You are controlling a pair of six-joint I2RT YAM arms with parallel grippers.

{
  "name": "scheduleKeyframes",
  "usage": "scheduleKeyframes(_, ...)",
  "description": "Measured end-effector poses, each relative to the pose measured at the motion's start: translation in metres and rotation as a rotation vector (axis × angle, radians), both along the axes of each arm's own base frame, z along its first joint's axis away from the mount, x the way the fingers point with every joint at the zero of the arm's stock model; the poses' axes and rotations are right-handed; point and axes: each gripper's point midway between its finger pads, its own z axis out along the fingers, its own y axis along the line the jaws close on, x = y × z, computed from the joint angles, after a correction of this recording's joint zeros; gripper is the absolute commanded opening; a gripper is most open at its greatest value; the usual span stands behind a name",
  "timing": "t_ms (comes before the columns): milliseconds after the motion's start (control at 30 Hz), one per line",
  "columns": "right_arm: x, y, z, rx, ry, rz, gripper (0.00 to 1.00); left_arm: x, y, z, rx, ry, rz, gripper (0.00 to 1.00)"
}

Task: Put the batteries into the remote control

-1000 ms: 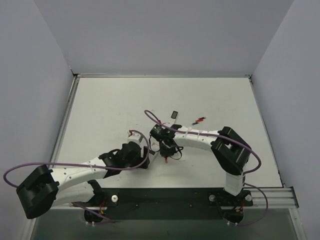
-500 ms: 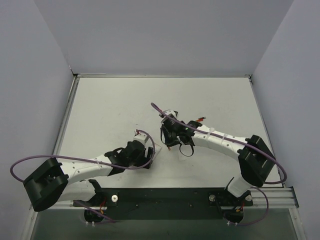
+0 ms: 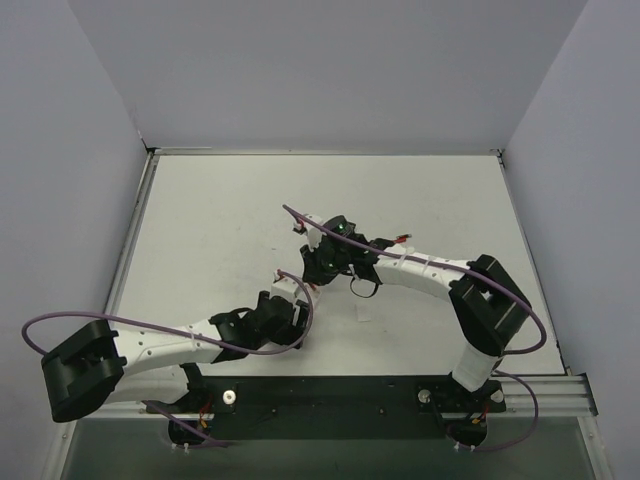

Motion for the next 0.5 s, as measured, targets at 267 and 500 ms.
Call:
scheduleKeyframes(267, -0.010, 0.013, -0.029, 0.027, 0.003, 0.140, 0.00, -0.002, 0.007, -0.006, 0.022, -0.011, 0.038, 0.77)
scheduleKeyframes(500, -0.013, 0.012, -0.041, 0.033, -0.051, 0.203, 0.00, 0.002, 0.009, -0.009, 0.049, -0.022, 0.066, 0.73)
